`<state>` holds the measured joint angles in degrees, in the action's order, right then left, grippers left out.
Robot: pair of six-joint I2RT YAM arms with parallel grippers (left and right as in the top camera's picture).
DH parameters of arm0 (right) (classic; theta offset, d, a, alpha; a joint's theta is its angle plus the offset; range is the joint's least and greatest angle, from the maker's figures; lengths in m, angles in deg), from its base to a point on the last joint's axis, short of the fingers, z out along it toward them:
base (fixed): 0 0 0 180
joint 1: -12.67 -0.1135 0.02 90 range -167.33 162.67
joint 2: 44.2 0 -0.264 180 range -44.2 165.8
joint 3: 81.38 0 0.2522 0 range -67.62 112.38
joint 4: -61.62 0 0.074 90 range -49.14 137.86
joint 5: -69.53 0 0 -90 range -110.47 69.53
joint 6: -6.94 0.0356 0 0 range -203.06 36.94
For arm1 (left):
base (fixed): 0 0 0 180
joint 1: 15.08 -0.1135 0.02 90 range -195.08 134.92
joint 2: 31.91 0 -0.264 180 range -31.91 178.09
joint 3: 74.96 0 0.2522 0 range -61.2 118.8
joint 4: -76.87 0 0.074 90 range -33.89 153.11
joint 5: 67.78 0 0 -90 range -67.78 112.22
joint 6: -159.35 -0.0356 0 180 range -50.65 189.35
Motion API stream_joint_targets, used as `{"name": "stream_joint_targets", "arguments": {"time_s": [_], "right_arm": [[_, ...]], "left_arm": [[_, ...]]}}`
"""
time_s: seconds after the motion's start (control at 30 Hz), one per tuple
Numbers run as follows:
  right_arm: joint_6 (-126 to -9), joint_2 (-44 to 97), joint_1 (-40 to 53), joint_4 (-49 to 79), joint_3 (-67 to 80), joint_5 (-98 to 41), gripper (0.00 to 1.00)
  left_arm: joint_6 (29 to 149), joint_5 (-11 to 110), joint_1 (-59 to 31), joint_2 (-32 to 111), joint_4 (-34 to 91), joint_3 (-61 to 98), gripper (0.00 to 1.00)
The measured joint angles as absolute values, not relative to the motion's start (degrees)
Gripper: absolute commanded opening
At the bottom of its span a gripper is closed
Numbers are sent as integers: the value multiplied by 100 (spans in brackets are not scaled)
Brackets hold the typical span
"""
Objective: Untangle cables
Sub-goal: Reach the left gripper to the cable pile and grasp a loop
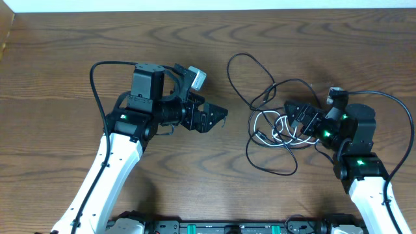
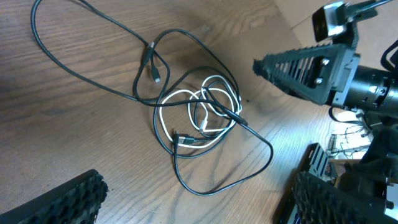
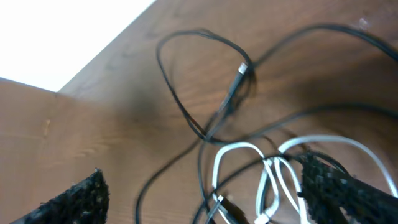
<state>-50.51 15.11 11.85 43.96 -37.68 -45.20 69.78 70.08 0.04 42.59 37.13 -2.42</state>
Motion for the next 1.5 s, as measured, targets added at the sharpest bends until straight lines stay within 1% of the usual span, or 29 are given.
{"name": "stream_joint_targets", "arguments": {"time_s": [0.33,0.47,0.77,0.83,0.97,1.03,1.13,1.17,1.27,1.4,1.47,1.5], "right_arm": [[-5040,1511,1185,5640,-3768,-4730,99],[-4924,1511,1185,5856,-3768,-4599,99],[-4845,1511,1185,5808,-3768,-4247,99],[-4823,1511,1185,5703,-3768,-4142,99],[-4740,1511,1185,5493,-3768,-3766,99],[-4616,1511,1185,5484,-3768,-3541,99],[-4460,1511,1185,5449,-3768,-3289,99],[-4375,1511,1185,5379,-3768,-3136,98],[-4323,1502,1185,4890,-3749,-2990,97],[-4240,1511,1185,4457,-3753,-2811,99],[-4205,1511,1185,4343,-3753,-2782,99],[-4198,1511,1185,4319,-3753,-2767,99]], "left_arm": [[7179,6951,4,4259,3715,-242,96],[7605,6531,4,4259,3717,-242,96],[8737,5423,74,4259,3715,-242,95],[8991,5080,213,4259,3717,-242,95],[9548,4293,697,4259,3719,-242,86],[9863,3957,939,4259,3743,-242,86],[10197,3738,1195,4272,3833,-242,86],[10433,3681,1409,4322,3875,-242,86],[10691,3668,1698,4416,4130,-242,86],[11118,3710,2205,4654,4659,-244,87],[11343,3714,2345,4801,4860,-244,93],[11469,3714,2390,4868,4952,-244,94]]}}
